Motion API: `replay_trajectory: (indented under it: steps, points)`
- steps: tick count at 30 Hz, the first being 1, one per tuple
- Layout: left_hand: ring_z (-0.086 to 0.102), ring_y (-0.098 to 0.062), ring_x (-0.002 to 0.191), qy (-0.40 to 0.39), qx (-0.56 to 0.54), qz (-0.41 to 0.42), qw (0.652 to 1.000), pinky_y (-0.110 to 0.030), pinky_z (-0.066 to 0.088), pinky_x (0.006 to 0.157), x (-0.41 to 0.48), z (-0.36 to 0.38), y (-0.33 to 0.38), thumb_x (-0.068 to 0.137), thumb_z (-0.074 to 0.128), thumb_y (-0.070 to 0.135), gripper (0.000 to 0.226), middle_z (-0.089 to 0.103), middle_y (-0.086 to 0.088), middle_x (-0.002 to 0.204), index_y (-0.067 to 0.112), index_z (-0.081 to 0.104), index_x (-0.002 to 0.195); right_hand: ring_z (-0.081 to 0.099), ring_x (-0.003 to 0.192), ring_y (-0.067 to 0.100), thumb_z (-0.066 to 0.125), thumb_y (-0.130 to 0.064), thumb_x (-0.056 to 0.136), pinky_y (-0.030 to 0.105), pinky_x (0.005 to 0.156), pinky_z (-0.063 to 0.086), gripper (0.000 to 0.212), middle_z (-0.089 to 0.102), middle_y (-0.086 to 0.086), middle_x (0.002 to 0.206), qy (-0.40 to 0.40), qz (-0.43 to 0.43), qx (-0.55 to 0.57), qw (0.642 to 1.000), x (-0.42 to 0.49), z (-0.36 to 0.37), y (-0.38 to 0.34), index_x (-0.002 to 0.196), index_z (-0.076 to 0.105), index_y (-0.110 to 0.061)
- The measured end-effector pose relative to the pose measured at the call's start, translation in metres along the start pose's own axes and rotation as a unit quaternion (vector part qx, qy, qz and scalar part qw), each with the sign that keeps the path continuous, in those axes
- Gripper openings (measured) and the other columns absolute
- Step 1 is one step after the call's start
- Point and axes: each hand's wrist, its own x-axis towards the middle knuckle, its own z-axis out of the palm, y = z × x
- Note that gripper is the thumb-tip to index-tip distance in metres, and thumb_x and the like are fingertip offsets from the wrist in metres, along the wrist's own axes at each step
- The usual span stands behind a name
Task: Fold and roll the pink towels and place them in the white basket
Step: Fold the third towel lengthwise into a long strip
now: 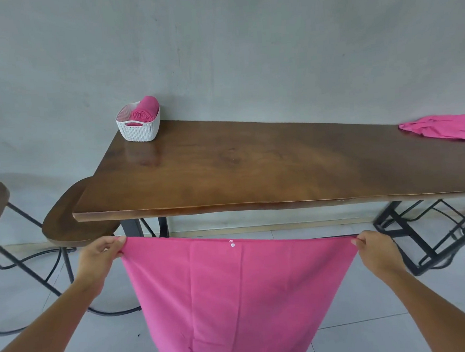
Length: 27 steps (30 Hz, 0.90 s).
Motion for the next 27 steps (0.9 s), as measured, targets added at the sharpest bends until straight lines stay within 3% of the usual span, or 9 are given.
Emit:
replay_trajectory:
  steps: [6,9,13,15,20,22,25,27]
  points:
    - [0.059,-0.029,0.084,0.003,0.017,0.021,1.000,-0.034,0.053,0.081,0.004,0.022,0.005,0.098,0.064,0.010,0.016,0.066,-0.017,0.091,-0.005,0.067,0.099,0.056,0.068,0.016,0.061,-0.016,0.098,0.034,0.060,0.041,0.023,0.060,-0.001,0.073,0.023,0.004,0.056,0.998,0.009,-0.002,0.008,0.075,0.062,-0.013]
    - [0.060,-0.029,0.079,0.021,0.025,0.031,0.999,-0.038,0.053,0.081,0.008,0.034,0.011,0.098,0.065,0.011,0.013,0.067,-0.019,0.092,-0.002,0.067,0.099,0.056,0.071,0.017,0.060,-0.015,0.099,0.034,0.063,0.041,0.020,0.060,-0.001,0.077,0.030,0.011,0.084,0.996,0.017,-0.003,0.013,0.079,0.062,-0.013]
    - [0.063,-0.022,0.070,0.047,0.028,0.050,0.997,-0.029,0.057,0.072,0.016,0.051,0.020,0.095,0.069,0.008,0.004,0.067,-0.018,0.085,0.007,0.067,0.099,0.056,0.075,0.020,0.057,-0.014,0.100,0.035,0.067,0.039,0.016,0.060,0.000,0.081,0.036,0.020,0.109,0.993,0.036,-0.001,0.019,0.085,0.062,-0.014]
    - [0.065,-0.022,0.069,0.053,0.032,0.051,0.997,-0.032,0.059,0.077,0.024,0.061,0.024,0.094,0.070,0.010,0.012,0.069,-0.018,0.084,0.011,0.069,0.106,0.055,0.076,0.022,0.054,-0.013,0.101,0.035,0.068,0.038,0.017,0.060,0.002,0.083,0.041,0.022,0.119,0.992,0.050,0.000,0.022,0.085,0.062,-0.014]
    - [0.068,-0.027,0.079,0.067,0.049,0.029,0.996,-0.011,0.057,0.065,0.038,0.091,0.039,0.094,0.071,0.017,0.011,0.072,-0.015,0.093,0.007,0.072,0.097,0.058,0.078,0.025,0.051,-0.013,0.101,0.036,0.066,0.038,0.017,0.061,0.000,0.081,0.048,0.015,0.164,0.985,0.088,-0.001,0.034,0.086,0.060,-0.016]
    - [0.068,-0.028,0.080,0.080,0.060,0.028,0.995,-0.015,0.059,0.066,0.041,0.104,0.044,0.095,0.071,0.020,0.012,0.072,-0.015,0.093,0.008,0.071,0.096,0.060,0.077,0.025,0.051,-0.013,0.100,0.037,0.064,0.039,0.015,0.061,-0.001,0.080,0.043,0.006,0.178,0.983,0.104,-0.001,0.041,0.088,0.058,-0.018]
    - [0.069,-0.033,0.084,0.103,0.074,0.017,0.992,-0.041,0.060,0.083,0.047,0.127,0.052,0.096,0.069,0.024,0.017,0.072,-0.014,0.095,0.007,0.071,0.097,0.059,0.079,0.027,0.055,-0.013,0.099,0.038,0.068,0.041,0.009,0.064,0.000,0.085,0.040,-0.015,0.194,0.980,0.130,0.001,0.054,0.104,0.052,-0.020]
    - [0.070,-0.031,0.086,0.116,0.080,0.012,0.990,-0.047,0.058,0.086,0.048,0.145,0.058,0.096,0.069,0.026,0.019,0.072,-0.011,0.095,0.007,0.071,0.098,0.058,0.085,0.026,0.059,-0.014,0.099,0.036,0.074,0.039,0.013,0.064,0.001,0.091,0.055,-0.008,0.222,0.973,0.149,0.004,0.061,0.111,0.056,-0.019]
